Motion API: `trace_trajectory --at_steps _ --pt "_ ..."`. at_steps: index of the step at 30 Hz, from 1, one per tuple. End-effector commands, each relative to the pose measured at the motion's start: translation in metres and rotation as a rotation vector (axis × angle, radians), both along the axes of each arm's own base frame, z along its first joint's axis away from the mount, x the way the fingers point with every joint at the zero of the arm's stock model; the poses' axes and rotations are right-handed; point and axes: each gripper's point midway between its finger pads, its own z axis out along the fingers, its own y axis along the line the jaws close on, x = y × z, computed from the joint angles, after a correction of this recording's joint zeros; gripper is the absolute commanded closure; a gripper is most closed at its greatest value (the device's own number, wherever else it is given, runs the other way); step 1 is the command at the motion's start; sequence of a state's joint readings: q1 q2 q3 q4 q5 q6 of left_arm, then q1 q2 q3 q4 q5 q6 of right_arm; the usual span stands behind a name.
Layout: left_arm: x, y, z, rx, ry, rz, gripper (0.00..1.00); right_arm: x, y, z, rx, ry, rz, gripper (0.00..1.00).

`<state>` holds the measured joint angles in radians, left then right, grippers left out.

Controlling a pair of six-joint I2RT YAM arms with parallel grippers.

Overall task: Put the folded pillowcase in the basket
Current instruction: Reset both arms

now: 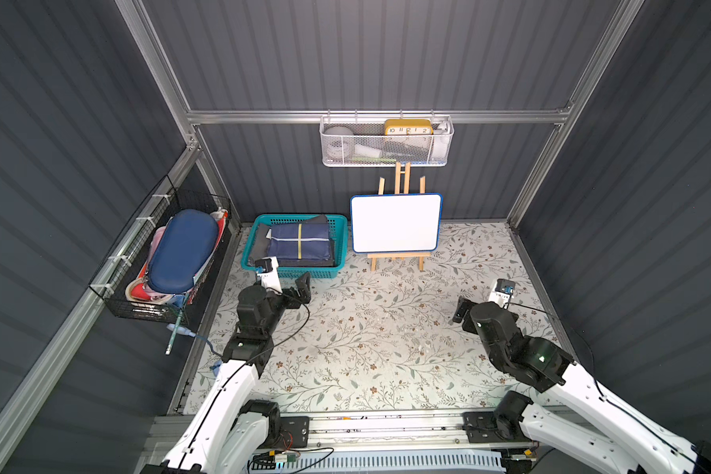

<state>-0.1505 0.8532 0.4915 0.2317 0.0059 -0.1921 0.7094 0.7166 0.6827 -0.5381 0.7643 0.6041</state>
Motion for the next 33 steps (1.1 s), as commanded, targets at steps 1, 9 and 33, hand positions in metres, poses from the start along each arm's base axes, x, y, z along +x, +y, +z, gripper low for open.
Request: trace_trajectory --at_steps 1,9,33 --pt "0.01 0.013 0.014 0.045 -0.107 0.073 0.0 0.008 -0.013 0.004 -0.146 -0.078 -0.036 0.01" --pt "0.022 0.029 -0.025 0.166 -0.105 0.158 0.0 0.024 -0.034 -0.002 -0.318 -0.131 -0.142 0.01" --pt "0.049 0.017 -0.089 0.284 -0.272 -0.021 0.0 0.093 -0.058 -0.079 -0.377 -0.154 -0.068 0.01"
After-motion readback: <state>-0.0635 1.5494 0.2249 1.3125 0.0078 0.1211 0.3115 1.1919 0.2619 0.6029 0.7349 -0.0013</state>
